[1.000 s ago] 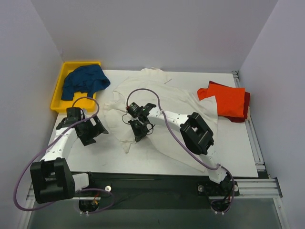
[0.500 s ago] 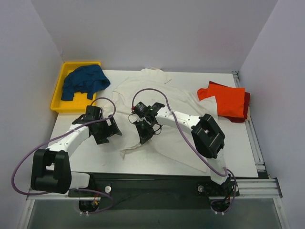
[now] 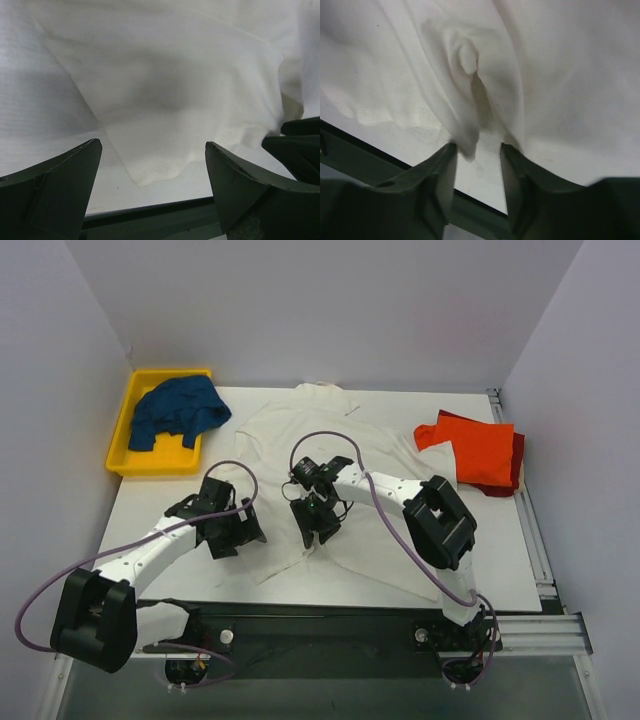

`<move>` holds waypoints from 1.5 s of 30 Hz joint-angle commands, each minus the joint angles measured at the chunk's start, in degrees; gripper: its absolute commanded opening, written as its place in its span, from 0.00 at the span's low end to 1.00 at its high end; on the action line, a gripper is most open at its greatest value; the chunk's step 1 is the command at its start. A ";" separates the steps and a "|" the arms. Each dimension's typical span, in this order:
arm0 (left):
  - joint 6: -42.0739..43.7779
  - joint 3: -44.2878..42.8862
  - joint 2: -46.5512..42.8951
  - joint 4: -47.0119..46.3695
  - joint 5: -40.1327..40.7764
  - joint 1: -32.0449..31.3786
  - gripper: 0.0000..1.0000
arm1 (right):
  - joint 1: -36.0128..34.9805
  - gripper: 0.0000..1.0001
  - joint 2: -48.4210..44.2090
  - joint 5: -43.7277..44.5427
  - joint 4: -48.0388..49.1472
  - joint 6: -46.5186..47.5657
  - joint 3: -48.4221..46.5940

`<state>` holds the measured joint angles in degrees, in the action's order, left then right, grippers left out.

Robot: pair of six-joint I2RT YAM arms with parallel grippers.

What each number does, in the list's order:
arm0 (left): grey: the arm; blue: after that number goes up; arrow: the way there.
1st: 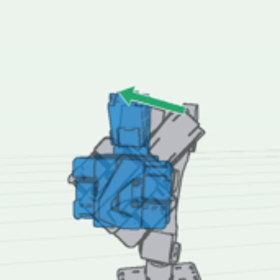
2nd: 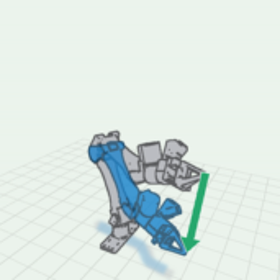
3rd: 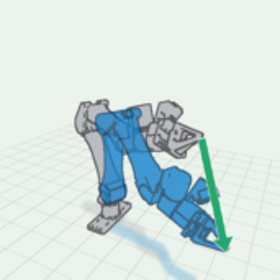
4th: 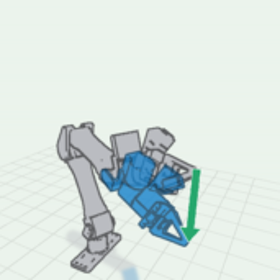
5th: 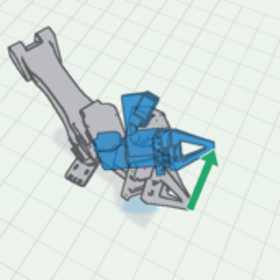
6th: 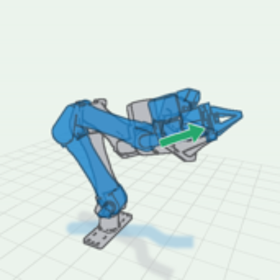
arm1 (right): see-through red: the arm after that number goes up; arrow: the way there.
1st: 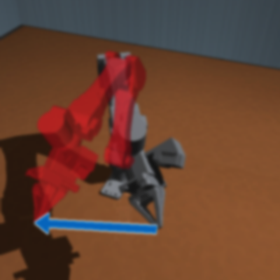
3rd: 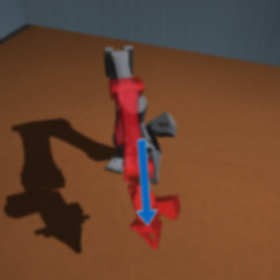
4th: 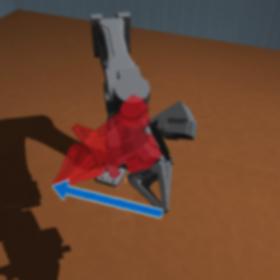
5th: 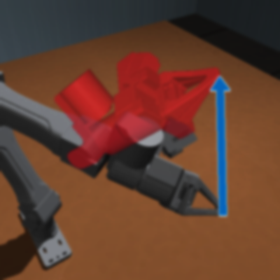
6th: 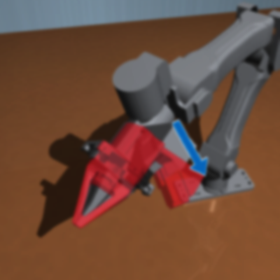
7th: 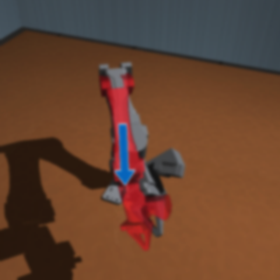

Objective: Fold and stack the t-shirts
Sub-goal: Flatten out the tshirt, then grap the side of the flattened tshirt closest away from the robot with both arms

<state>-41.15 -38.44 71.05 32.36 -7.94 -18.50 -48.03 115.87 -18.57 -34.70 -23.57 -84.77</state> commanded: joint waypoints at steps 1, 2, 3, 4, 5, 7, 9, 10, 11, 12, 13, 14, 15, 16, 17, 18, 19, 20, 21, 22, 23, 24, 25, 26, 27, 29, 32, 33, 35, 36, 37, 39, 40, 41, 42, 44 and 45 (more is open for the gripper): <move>-5.16 1.78 -4.85 3.49 3.72 -3.37 0.95 | 0.48 0.44 -3.98 -0.68 -3.10 1.60 1.19; -6.13 2.74 -5.47 3.85 4.68 -4.25 0.95 | 0.48 0.50 -4.42 -0.77 -3.10 1.77 1.80; -8.40 3.19 -6.35 4.37 5.22 -6.52 0.94 | 0.57 0.57 -5.04 -0.94 -3.10 1.95 1.98; -9.56 3.71 -7.49 4.47 5.66 -7.59 0.91 | 0.92 0.59 -6.18 -1.12 -3.01 1.95 2.24; -10.61 4.41 -7.94 4.55 6.27 -8.82 0.90 | 1.18 0.62 -6.88 -1.47 -3.09 1.95 2.42; -13.78 5.82 -8.46 5.08 6.97 -11.63 0.86 | 2.06 0.63 -8.82 -2.26 -3.10 1.60 3.38; -16.49 6.79 -8.73 5.95 7.50 -13.22 0.83 | 2.59 0.63 -11.01 -2.87 -3.10 1.43 4.26; -17.38 7.06 -8.99 6.05 7.51 -15.05 0.77 | 2.94 0.63 -11.80 -2.96 -3.10 1.25 4.70; -18.17 7.32 -9.08 6.14 8.72 -15.86 0.75 | 3.46 0.63 -12.42 -2.97 -3.01 1.16 5.05; -19.75 7.76 -9.17 6.22 9.08 -16.82 0.74 | 3.73 0.63 -13.65 -2.97 -3.01 0.99 5.66; -20.46 8.02 -8.82 6.22 9.44 -18.05 0.73 | 4.17 0.64 -14.18 -2.97 -3.01 0.81 6.02; -20.99 8.29 -8.65 6.31 9.44 -18.41 0.72 | 4.35 0.64 -14.88 -2.97 -3.01 0.64 6.37; -21.60 8.46 -8.30 6.14 9.44 -18.67 0.72 | 4.61 0.64 -15.93 -2.97 -2.92 0.46 6.63; -21.61 8.55 -7.68 6.05 9.61 -18.76 0.71 | 4.79 0.64 -16.38 -2.88 -2.83 0.28 7.16; -21.43 8.55 -7.24 5.61 9.79 -18.85 0.69 | 5.14 0.64 -16.82 -2.70 -2.74 0.19 7.34; -21.26 8.47 -6.89 5.61 9.88 -18.94 0.68 | 5.31 0.64 -17.52 -2.70 -2.74 0.11 7.69; -21.17 8.20 -6.10 5.61 10.31 -18.94 0.67 | 5.40 0.64 -17.79 -2.53 -2.48 -0.24 8.13; -20.73 8.11 -5.75 5.52 10.49 -19.03 0.63 | 5.75 0.64 -18.05 -2.53 -2.39 -0.42 8.39; -20.56 8.11 -5.05 5.35 10.67 -18.94 0.62 | 5.93 0.64 -18.57 -2.44 -2.22 -0.60 8.57; -20.38 8.11 -4.61 5.00 10.84 -18.94 0.60 | 6.02 0.64 -18.84 -2.26 -2.13 -0.68 8.83; -19.86 8.03 -4.25 4.30 10.85 -18.94 0.56 | 6.11 0.64 -19.02 -2.18 -2.04 -0.95 8.92; -19.59 7.85 -3.29 4.12 10.58 -18.94 0.54 | 6.45 0.64 -19.28 -2.09 -2.04 -1.12 9.01; -19.33 7.59 -2.76 3.94 10.49 -18.94 0.51 | 6.55 0.64 -19.54 -2.09 -1.95 -1.21 9.01; -18.71 7.15 -2.23 3.85 10.32 -18.94 0.49 | 6.72 0.64 -19.63 -2.09 -1.95 -1.30 9.18; -18.62 7.06 -1.36 3.85 10.23 -19.03 0.45 | 7.07 0.64 -20.07 -2.00 -1.95 -1.30 9.27; -18.53 7.41 -0.91 3.59 10.06 -18.94 0.39 | 7.25 0.64 -20.42 -2.00 -1.87 -1.48 9.71; -18.97 8.46 -1.26 3.50 9.79 -18.85 0.22 | 7.60 0.64 -21.12 -1.74 -1.86 -1.65 10.41; -19.15 8.55 -1.96 3.67 9.79 -18.85 0.09 | 7.69 0.64 -21.30 -1.65 -1.86 -1.91 10.59; -19.58 8.47 -2.93 4.90 10.40 -18.85 0.00 | 8.21 0.64 -22.35 -1.47 -1.95 -2.00 11.29; -19.85 8.03 -4.41 5.78 11.54 -18.76 0.00 | 8.48 0.64 -22.88 -1.30 -1.95 -2.09 12.43; -20.46 7.68 -5.29 7.87 12.24 -18.59 0.00 | 9.18 0.64 -23.32 -1.12 -1.95 -2.09 13.13; -20.99 6.98 -9.24 9.99 14.27 -17.37 0.00 | 9.97 0.64 -25.16 -0.25 -1.95 -2.09 16.02; -21.52 6.80 -10.74 12.35 14.80 -16.75 0.00 | 10.84 0.64 -26.48 0.02 -1.78 -2.09 17.17; -21.61 6.71 -13.97 13.77 15.84 -16.05 0.00 | 11.37 0.64 -27.10 0.11 -1.86 -2.18 18.49; -21.70 6.27 -15.66 15.00 16.20 -14.39 0.00 | 11.90 0.64 -27.80 0.28 -1.78 -2.44 20.94; -21.61 5.92 -20.48 18.52 17.17 -12.62 0.00 | 13.13 0.64 -29.82 0.55 -1.51 -2.79 23.76; -21.09 6.00 -21.99 19.05 16.91 -11.57 0.00 | 13.40 0.64 -30.53 1.07 -1.43 -2.88 26.39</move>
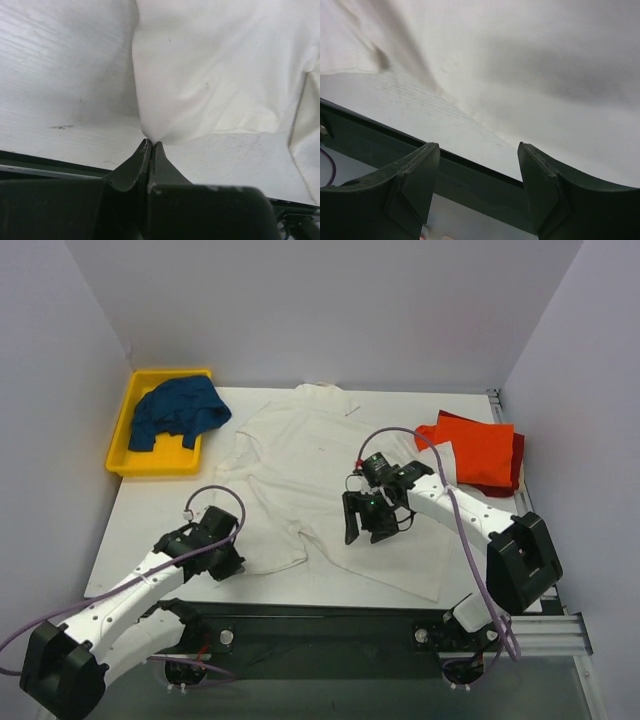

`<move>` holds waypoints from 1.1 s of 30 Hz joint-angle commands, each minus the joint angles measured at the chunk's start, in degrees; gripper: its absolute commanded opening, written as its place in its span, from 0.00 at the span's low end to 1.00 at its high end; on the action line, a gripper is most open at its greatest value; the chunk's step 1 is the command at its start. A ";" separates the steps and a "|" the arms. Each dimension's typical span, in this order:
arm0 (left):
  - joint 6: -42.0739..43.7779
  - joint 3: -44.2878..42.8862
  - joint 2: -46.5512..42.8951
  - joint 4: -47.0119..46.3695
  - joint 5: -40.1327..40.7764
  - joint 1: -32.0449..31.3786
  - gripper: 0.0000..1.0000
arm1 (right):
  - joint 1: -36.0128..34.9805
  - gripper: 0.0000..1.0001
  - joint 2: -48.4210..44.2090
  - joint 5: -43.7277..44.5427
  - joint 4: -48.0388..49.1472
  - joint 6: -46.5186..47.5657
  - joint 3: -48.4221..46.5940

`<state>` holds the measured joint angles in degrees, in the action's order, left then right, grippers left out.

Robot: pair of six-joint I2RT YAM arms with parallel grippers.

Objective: Fold and stack the t-shirts
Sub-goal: Grap the side of the flattened tshirt closest away from the robot with both arms

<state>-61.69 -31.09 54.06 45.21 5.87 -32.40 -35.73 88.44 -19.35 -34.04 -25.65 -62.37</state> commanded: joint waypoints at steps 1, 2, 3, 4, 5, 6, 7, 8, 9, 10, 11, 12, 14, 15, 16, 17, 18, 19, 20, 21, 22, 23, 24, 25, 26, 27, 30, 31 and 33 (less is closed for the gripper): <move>-0.10 -1.25 -6.41 7.34 2.75 4.08 0.00 | 1.44 0.65 -4.23 2.21 -1.91 -1.33 5.14; -0.01 -1.17 -8.51 7.70 1.79 4.80 0.00 | 1.97 0.65 -4.77 2.56 -1.82 -1.42 6.20; 0.51 -0.99 -9.23 8.05 1.34 5.33 0.00 | 2.15 0.65 -5.29 2.92 -1.82 -1.77 7.34; 1.48 -1.25 -9.85 9.27 1.25 6.29 0.00 | 2.32 0.65 -6.00 3.96 -1.56 -2.56 9.09; 2.10 -1.51 -10.46 10.06 1.51 6.73 0.00 | 2.41 0.65 -6.35 4.58 -1.55 -2.91 9.98; 3.15 -2.04 -10.64 10.68 1.69 7.26 0.00 | 2.41 0.66 -6.79 5.37 -1.55 -3.70 10.68; 5.68 -3.26 -10.82 11.38 1.95 7.79 0.00 | 2.59 0.66 -7.84 6.77 -1.81 -4.40 12.26; 7.10 -4.14 -10.73 11.74 2.65 9.10 0.00 | 2.68 0.66 -8.54 7.57 -1.82 -6.85 13.05; 8.94 -4.94 -10.73 12.00 2.57 9.72 0.00 | 2.59 0.66 -9.60 8.10 -1.90 -8.35 14.02; 10.35 -5.29 -10.65 11.22 1.87 10.34 0.00 | 2.68 0.67 -11.87 8.71 -1.82 -9.84 16.55; 11.67 -5.99 -10.47 10.43 0.13 11.47 0.00 | 2.77 0.67 -13.11 10.37 -1.90 -13.51 17.71; 13.68 -6.35 -10.30 9.64 -0.59 11.92 0.00 | 2.68 0.67 -14.17 11.09 -2.08 -15.03 19.03; 16.15 -8.10 -9.33 9.46 -2.52 12.80 0.00 | 2.68 0.67 -17.24 13.71 -4.01 -20.11 21.66; 18.25 -8.72 -9.15 8.85 -2.96 12.98 0.00 | 2.68 0.67 -18.30 14.95 -5.15 -21.88 22.20; 18.80 -9.16 -8.89 8.75 -3.58 13.33 0.00 | 2.68 0.67 -20.22 16.18 -8.12 -23.47 22.64; 19.50 -9.60 -8.54 8.06 -5.67 13.77 0.00 | 2.77 0.67 -21.28 18.63 -9.97 -24.96 23.25; 20.90 -9.78 -8.19 7.01 -5.95 14.47 0.00 | 2.85 0.67 -22.34 19.17 -11.73 -28.28 23.43; 21.26 -10.13 -7.23 6.91 -8.04 14.65 0.00 | 2.85 0.67 -24.44 20.92 -14.71 -29.71 23.78; 21.70 -10.56 -6.70 6.73 -8.76 14.91 0.00 | 3.03 0.67 -25.33 21.63 -16.04 -31.11 24.05; 22.92 -11.26 -6.17 6.82 -9.03 15.09 0.00 | 3.29 0.67 -26.21 22.68 -17.19 -32.96 24.66; 23.54 -11.79 -5.73 7.08 -9.38 15.26 0.00 | 3.64 0.67 -27.87 23.48 -19.37 -34.02 24.92; 23.98 -12.15 -5.29 7.17 -9.47 15.26 0.00 | 3.65 0.66 -28.50 24.27 -20.53 -35.07 25.28; 24.68 -12.59 -5.28 7.17 -9.39 15.35 0.00 | 3.99 0.66 -29.29 25.41 -22.80 -35.95 26.41; 24.86 -12.59 -5.46 6.91 -9.47 15.61 0.00 | 4.78 0.66 -30.60 25.59 -23.52 -37.44 27.03; 24.95 -12.50 -5.46 6.65 -9.65 15.79 0.00 | 4.96 0.66 -31.40 25.94 -24.22 -38.15 27.82; 25.04 -12.59 -5.37 6.73 -9.73 16.05 0.00 | 5.22 0.65 -32.36 26.29 -24.93 -39.03 28.61; 25.48 -12.85 -4.76 6.56 -10.35 16.93 0.00 | 6.81 0.62 -36.93 26.74 -26.60 -41.24 31.86; 25.48 -12.33 -4.67 6.12 -10.79 17.02 0.00 | 6.90 0.62 -39.55 27.17 -26.69 -42.28 32.65; 25.31 -12.06 -4.23 5.16 -11.49 17.37 0.00 | 8.12 0.60 -41.50 27.61 -26.52 -43.17 33.10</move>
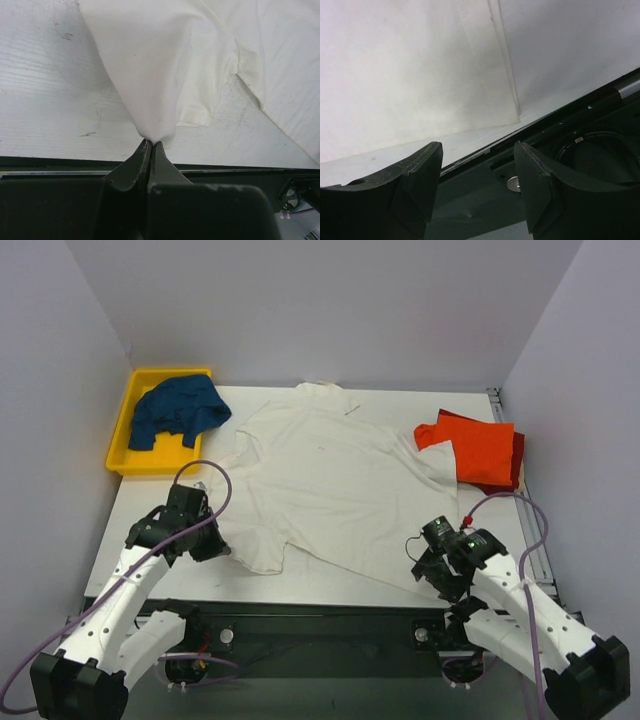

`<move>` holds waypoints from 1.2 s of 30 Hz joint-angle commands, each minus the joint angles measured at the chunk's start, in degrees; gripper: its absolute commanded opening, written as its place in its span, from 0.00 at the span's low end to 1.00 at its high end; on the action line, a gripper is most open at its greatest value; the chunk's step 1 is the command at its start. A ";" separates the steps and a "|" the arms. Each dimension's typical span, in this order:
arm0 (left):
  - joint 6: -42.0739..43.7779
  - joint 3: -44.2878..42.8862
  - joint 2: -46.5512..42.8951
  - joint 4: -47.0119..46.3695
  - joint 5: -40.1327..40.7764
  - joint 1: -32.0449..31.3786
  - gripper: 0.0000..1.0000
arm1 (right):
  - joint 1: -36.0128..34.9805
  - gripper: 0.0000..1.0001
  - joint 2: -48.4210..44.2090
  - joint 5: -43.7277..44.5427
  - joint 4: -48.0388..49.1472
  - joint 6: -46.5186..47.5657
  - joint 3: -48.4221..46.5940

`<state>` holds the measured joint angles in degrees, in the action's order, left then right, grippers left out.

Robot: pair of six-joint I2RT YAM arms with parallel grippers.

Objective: Fold and stack the t-shirts
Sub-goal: Grap the side of the flattened tshirt closest away from the robot with both arms

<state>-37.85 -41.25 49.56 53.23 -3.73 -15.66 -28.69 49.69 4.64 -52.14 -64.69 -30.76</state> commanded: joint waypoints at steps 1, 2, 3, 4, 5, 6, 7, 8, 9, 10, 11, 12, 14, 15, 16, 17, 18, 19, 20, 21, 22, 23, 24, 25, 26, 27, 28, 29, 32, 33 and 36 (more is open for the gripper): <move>1.37 -1.90 0.71 -3.05 -2.51 0.81 0.00 | 1.35 0.59 -3.54 4.23 -8.33 -4.22 1.50; 1.28 -2.16 0.89 -3.05 -2.60 0.98 0.00 | 1.88 0.58 -3.55 4.67 -8.24 -3.79 1.50; 1.46 -2.34 1.06 -3.22 -2.43 1.16 0.00 | 1.97 0.57 -3.29 5.11 -8.15 -3.69 1.24; 1.63 -2.69 1.33 -3.40 -2.34 1.25 0.00 | 2.06 0.57 -2.15 5.63 -8.15 -3.61 0.97; 1.72 -3.13 1.50 -3.49 -2.34 1.33 0.00 | 2.14 0.57 -1.45 6.42 -8.15 -3.61 0.45; 1.81 -3.30 1.68 -4.01 -2.51 1.33 0.00 | 2.14 0.57 0.13 6.60 -7.89 -3.08 0.35; 1.72 -3.39 2.03 -4.27 -3.12 1.33 0.00 | 2.14 0.57 0.84 6.87 -7.72 -2.99 0.27; 1.64 -3.22 2.21 -4.71 -3.39 1.33 0.00 | 2.32 0.57 1.63 6.96 -7.37 -2.82 0.44; 1.46 -3.22 2.29 -5.06 -3.65 1.42 0.00 | 2.32 0.57 3.38 6.43 -5.88 -2.55 0.88; 1.55 -3.30 2.47 -5.16 -3.92 1.42 0.00 | 2.41 0.57 4.35 5.73 -4.74 -2.29 1.49; 1.63 -3.57 2.47 -5.07 -3.83 1.42 0.00 | 2.32 0.57 5.32 5.03 -3.51 -2.03 2.02; 1.90 -3.92 2.47 -4.81 -3.74 1.42 0.00 | 2.41 0.57 7.59 4.07 -1.32 -1.41 2.81; 2.07 -4.27 2.12 -4.45 -3.22 1.42 0.00 | 2.23 0.57 9.97 3.97 -0.16 -0.97 2.90; 2.25 -4.45 2.21 -4.28 -3.13 1.42 0.00 | 2.15 0.57 12.25 4.40 0.80 -0.71 2.29; 2.34 -4.54 2.29 -4.28 -2.95 1.42 0.00 | 2.06 0.57 13.32 4.50 1.25 -0.27 2.03; 2.42 -4.71 2.38 -4.28 -2.87 1.42 0.00 | 1.97 0.56 14.28 4.58 1.69 -0.09 1.68; 2.86 -4.97 2.38 -4.19 -2.60 1.42 0.00 | 1.88 0.56 16.12 4.67 2.73 0.08 1.32; 3.04 -5.50 2.56 -4.02 -2.17 1.42 0.00 | 1.62 0.56 16.92 4.67 3.18 0.00 0.71; 3.21 -5.76 2.65 -3.93 -1.99 1.42 0.00 | 1.09 0.56 17.71 4.58 3.79 0.09 0.44; 3.56 -5.94 2.73 -3.93 -1.81 1.42 0.00 | 0.57 0.56 19.29 4.67 4.93 0.09 0.09; 3.74 -6.38 2.91 -3.84 -1.46 1.42 0.00 | 0.13 0.55 20.09 4.93 5.46 0.26 -0.87; 4.18 -6.56 3.00 -3.66 -1.20 1.42 0.00 | -1.01 0.55 20.88 5.11 5.90 0.26 -1.66; 4.44 -6.82 3.08 -3.40 -0.93 1.42 0.00 | -1.63 0.54 22.71 5.29 6.78 0.44 -2.45; 4.71 -7.08 3.26 -3.05 -0.15 1.51 0.00 | -2.16 0.54 23.86 5.37 7.31 0.61 -4.11; 5.06 -7.43 3.35 -2.96 0.12 1.68 0.00 | -2.86 0.54 25.00 5.55 7.58 0.79 -5.09; 5.41 -7.61 3.44 -2.70 0.38 1.77 0.00 | -4.26 0.54 27.63 5.64 7.93 0.88 -6.05; 5.59 -7.79 3.61 -2.61 0.65 1.77 0.00 | -5.14 0.54 28.96 5.81 8.02 1.05 -7.28; 5.68 -8.22 3.70 -2.61 0.82 1.86 0.00 | -5.85 0.54 30.28 6.08 8.02 1.23 -9.29; 6.11 -8.58 4.23 -2.78 0.83 2.04 0.00 | -7.87 0.53 33.97 6.17 7.93 1.75 -11.94; 6.20 -8.67 4.40 -2.78 0.83 2.12 0.00 | -8.05 0.53 34.50 5.99 7.76 1.58 -12.04; 6.29 -8.58 4.41 -2.87 0.65 2.21 0.00 | -8.49 0.52 31.89 5.81 7.06 0.88 -11.43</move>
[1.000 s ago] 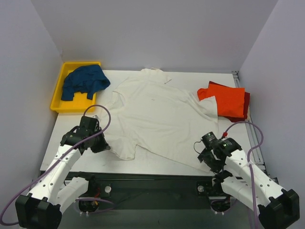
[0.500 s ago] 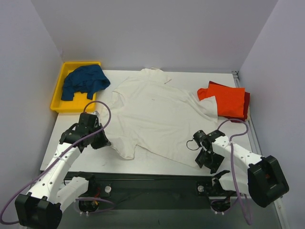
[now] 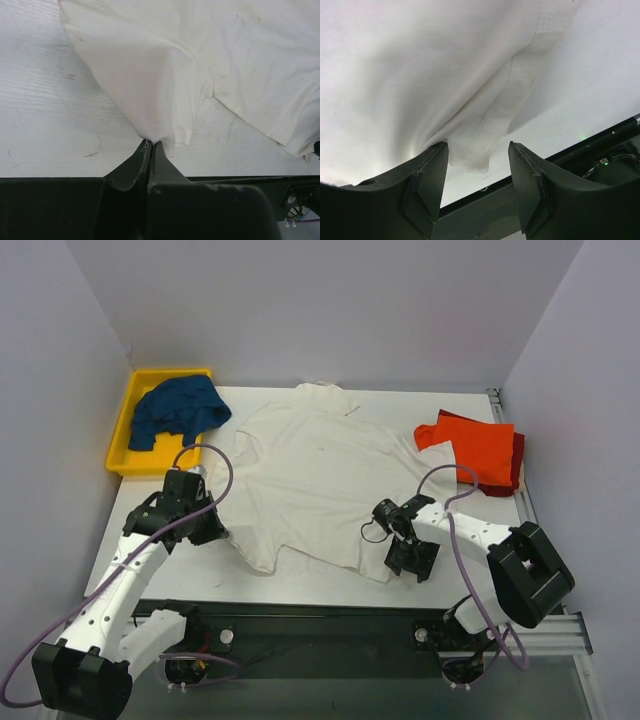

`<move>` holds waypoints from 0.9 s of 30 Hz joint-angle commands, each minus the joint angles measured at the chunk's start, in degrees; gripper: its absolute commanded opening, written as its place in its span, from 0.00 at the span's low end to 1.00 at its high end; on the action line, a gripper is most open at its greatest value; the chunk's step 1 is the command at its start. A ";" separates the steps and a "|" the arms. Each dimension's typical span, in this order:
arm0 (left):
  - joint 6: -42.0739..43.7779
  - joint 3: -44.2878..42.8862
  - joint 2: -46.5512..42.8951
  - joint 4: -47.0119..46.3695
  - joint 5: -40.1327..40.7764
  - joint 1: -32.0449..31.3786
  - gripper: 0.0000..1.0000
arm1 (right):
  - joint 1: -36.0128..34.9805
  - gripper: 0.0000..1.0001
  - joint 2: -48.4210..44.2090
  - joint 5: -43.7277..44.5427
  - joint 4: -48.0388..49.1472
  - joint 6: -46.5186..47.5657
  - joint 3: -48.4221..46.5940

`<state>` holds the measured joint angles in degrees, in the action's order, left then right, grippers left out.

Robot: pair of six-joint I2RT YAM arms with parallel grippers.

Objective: Fold and stack the t-shirts
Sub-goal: Grap the side of the flattened tshirt closest away from the robot with both arms

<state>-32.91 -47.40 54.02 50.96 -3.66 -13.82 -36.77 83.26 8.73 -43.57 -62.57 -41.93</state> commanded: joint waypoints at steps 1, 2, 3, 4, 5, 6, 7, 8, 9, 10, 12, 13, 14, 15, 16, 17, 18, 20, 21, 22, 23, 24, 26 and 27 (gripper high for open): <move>1.27 -2.44 -0.05 -0.60 0.50 0.38 0.00 | -0.58 0.51 -2.92 1.73 -1.60 -1.59 0.09; 1.44 -2.44 -0.14 -0.60 0.50 0.38 0.00 | -0.67 0.49 -4.24 1.64 -2.04 -1.94 0.44; 1.35 -2.35 -0.06 -0.60 0.41 0.38 0.00 | -0.84 0.48 -6.86 1.55 -2.22 -2.29 1.49; 1.53 -2.52 -0.05 -0.60 0.50 0.38 0.00 | -0.93 0.47 -8.02 0.86 -2.22 -3.43 2.11; 1.62 -2.44 0.03 -0.60 0.50 0.38 0.00 | -0.93 0.44 -9.07 0.24 -2.31 -3.88 2.81; 1.62 -2.52 0.03 -0.60 0.50 0.38 0.00 | -1.10 0.43 -11.09 -0.29 -2.39 -4.49 3.52; 1.70 -2.44 0.12 -0.60 0.58 0.38 0.00 | -1.54 0.42 -11.89 -1.08 -2.31 -5.10 4.66; 1.79 -2.44 0.12 -0.51 0.58 0.38 0.00 | -2.68 0.41 -12.59 -1.26 -2.39 -6.07 5.19; 1.88 -2.44 0.21 -0.42 0.58 0.38 0.00 | -3.21 0.41 -13.91 -1.35 -2.48 -6.60 5.54; 1.88 -2.52 0.21 -0.34 0.58 0.38 0.00 | -3.82 0.41 -14.35 -1.35 -2.74 -7.30 5.98; 2.06 -2.87 0.38 -0.33 0.58 0.11 0.00 | -5.76 0.41 -15.58 -0.74 -4.58 -9.15 5.99; 2.06 -2.96 0.56 -0.16 0.58 0.03 0.00 | -6.46 0.41 -15.94 -0.21 -5.64 -10.02 5.72; 2.23 -2.96 0.65 -0.16 0.50 -0.24 0.00 | -7.42 0.41 -16.46 0.58 -8.00 -11.77 5.37; 2.23 -3.05 0.74 -0.16 0.41 -0.32 0.00 | -7.87 0.41 -16.82 0.85 -9.06 -12.57 5.54; 2.23 -2.97 0.74 -0.16 0.32 -0.50 0.00 | -8.40 0.41 -16.99 1.11 -9.86 -13.63 5.81; 2.14 -2.79 0.91 -0.25 0.32 -0.68 0.00 | -8.75 0.41 -17.26 1.20 -11.26 -14.68 6.77; 2.14 -2.61 0.91 -0.33 0.23 -0.85 0.00 | -9.19 0.41 -18.04 1.11 -11.45 -16.26 7.56; 2.23 -2.35 1.17 -0.51 0.23 -1.20 0.00 | -9.19 0.40 -18.92 1.20 -11.27 -17.50 9.58; 2.23 -2.35 1.26 -0.68 0.15 -1.64 0.00 | -9.19 0.40 -19.02 1.46 -11.18 -18.11 9.94; 2.32 -2.35 1.44 -0.60 0.06 -1.82 0.00 | -9.19 0.39 -19.10 1.81 -11.01 -18.29 10.20; 2.41 -2.35 1.53 -0.77 0.14 -1.99 0.00 | -9.19 0.39 -19.02 2.25 -10.40 -18.38 10.29; 2.41 -2.52 1.70 -0.77 0.15 -2.26 0.00 | -9.19 0.39 -18.41 2.86 -9.87 -18.29 10.38; 2.76 -2.53 2.23 -0.86 0.15 -2.44 0.00 | -9.19 0.39 -17.53 3.31 -8.64 -18.12 10.03; 2.93 -2.61 2.67 -0.95 0.23 -2.52 0.00 | -9.19 0.39 -16.22 3.48 -8.37 -18.03 9.33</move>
<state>-31.24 -47.72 56.01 51.18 -3.49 -15.90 -45.54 65.30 8.45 -49.76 -78.17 -31.77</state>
